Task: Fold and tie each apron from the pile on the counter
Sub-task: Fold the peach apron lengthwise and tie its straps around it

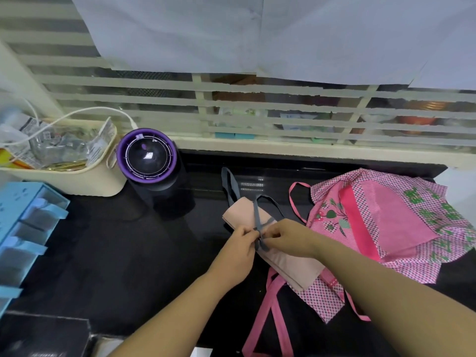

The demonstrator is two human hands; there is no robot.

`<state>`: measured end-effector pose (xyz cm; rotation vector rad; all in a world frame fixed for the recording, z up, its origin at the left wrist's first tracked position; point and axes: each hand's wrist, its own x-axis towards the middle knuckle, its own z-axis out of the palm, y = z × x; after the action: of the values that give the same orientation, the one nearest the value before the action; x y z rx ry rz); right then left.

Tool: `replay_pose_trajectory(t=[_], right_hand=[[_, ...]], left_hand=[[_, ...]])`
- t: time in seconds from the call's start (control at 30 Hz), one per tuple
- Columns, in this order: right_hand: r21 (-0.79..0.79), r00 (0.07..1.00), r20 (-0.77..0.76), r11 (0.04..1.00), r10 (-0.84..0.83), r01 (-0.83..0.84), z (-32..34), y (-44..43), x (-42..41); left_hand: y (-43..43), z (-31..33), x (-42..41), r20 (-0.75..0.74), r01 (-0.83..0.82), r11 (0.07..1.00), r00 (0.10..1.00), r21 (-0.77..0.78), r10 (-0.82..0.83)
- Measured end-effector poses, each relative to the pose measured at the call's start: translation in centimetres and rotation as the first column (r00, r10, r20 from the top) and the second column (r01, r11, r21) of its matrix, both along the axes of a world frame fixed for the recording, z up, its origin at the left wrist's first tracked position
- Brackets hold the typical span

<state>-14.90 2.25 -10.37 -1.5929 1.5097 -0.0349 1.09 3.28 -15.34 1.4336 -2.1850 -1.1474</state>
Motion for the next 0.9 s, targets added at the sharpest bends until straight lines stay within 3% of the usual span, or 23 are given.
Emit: replay_pose_trajectory(t=[0.3,0.6,0.8,0.9], right_hand=[[-0.105,0.999,-0.006,0.993,0.049,-0.050,0.1,-0.2,-0.3],[-0.094,0.998,-0.014,0.993,0.063,-0.064,-0.3,-0.2,-0.5],[-0.160,0.994,-0.053,0.983,-0.098,0.088,-0.4,-1.3,-4.4],[-0.155,0.979,-0.084,0.973,-0.185,0.170,-1.9,-1.4,-5.4]], left_hand=[[-0.7,-0.3,-0.3,0.010,-0.124,0.991,0.992,-0.059,0.125],[-0.7,0.0,-0.1,0.012,-0.100,0.992,0.995,-0.071,0.101],[1.4,1.4,1.5,-0.152,-0.251,0.952,0.949,0.173,0.278],[2.8,1.4,2.8,-0.188,-0.326,0.869,0.890,0.373,0.415]])
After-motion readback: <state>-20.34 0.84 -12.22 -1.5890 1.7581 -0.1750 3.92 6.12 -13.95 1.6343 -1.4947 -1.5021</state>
